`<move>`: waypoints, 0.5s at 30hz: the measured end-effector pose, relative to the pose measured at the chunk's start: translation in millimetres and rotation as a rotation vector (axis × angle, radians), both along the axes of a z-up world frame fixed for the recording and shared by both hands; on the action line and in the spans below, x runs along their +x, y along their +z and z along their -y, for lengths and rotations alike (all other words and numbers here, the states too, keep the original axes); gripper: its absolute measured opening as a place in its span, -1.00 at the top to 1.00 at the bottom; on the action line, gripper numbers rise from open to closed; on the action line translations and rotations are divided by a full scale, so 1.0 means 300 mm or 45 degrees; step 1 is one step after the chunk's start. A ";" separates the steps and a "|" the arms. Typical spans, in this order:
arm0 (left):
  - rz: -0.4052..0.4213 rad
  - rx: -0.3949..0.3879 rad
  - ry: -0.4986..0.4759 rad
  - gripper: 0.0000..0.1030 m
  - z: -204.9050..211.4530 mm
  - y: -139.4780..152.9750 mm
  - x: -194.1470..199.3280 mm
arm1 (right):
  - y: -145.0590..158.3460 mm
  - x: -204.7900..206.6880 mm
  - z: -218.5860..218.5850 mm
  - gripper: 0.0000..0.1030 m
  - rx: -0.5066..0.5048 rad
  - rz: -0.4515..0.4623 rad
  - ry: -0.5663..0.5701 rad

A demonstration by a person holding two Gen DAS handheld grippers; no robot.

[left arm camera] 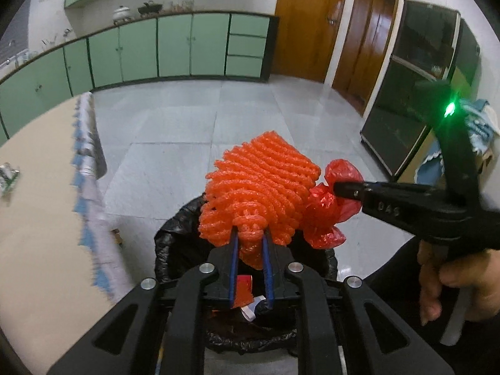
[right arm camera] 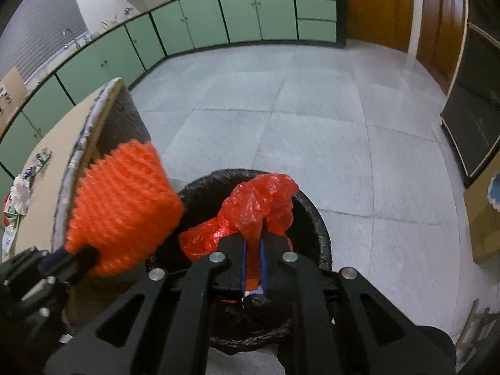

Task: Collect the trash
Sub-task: 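Open both grippers over the bin to drop the bag and net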

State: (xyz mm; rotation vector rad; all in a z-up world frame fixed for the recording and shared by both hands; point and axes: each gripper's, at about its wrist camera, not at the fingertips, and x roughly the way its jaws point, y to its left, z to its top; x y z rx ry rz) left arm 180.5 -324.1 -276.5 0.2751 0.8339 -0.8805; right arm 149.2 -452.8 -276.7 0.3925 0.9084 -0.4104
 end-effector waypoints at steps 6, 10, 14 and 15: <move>-0.013 0.065 -0.007 0.39 0.051 -0.071 0.028 | -0.012 0.005 0.029 0.27 0.019 0.011 -0.033; -0.003 0.070 0.024 0.14 0.026 -0.073 0.030 | 0.009 -0.008 0.041 0.27 0.026 0.039 -0.047; 0.036 0.056 0.087 -0.22 -0.036 -0.037 0.021 | 0.046 -0.017 0.017 0.27 -0.001 0.067 -0.032; 0.044 0.046 0.111 -0.29 -0.069 -0.019 0.018 | 0.061 -0.016 0.000 0.22 -0.013 0.073 -0.017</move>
